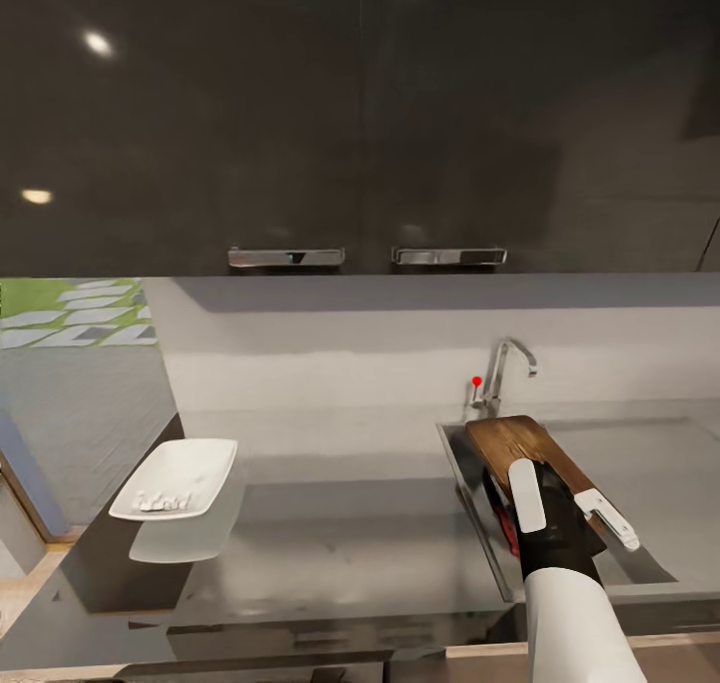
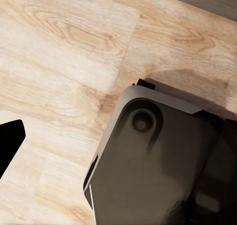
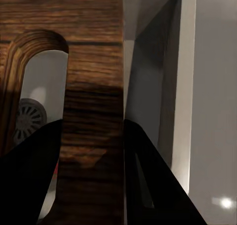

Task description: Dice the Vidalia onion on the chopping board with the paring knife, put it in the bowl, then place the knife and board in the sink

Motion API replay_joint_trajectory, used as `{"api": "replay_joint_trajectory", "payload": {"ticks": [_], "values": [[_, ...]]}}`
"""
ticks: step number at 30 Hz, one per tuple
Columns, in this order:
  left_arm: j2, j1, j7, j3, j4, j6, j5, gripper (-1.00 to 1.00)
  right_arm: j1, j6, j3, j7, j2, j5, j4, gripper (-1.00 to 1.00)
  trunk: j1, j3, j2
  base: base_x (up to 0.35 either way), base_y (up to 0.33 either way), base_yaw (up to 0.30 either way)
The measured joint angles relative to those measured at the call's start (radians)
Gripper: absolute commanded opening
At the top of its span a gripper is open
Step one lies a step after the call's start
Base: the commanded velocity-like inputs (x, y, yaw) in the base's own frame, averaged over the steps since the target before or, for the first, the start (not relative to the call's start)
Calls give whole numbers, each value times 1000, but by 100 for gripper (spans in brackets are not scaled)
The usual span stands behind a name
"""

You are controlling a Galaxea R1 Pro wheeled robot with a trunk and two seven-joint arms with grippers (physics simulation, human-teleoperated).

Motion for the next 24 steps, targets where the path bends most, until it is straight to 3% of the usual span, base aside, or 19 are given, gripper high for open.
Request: {"api": "replay_joint_trajectory", "payload": {"ticks": [13,24], "values": [[0,0,0,0,0,0,0,100,1,0,-4,3,0,-2,1,-100,0,-18,1,0,0,57],[0,0,0,0,0,0,0,100,1,-19,-12,-4,0,1,0,-100,0,-20,1,0,0,4]]}}
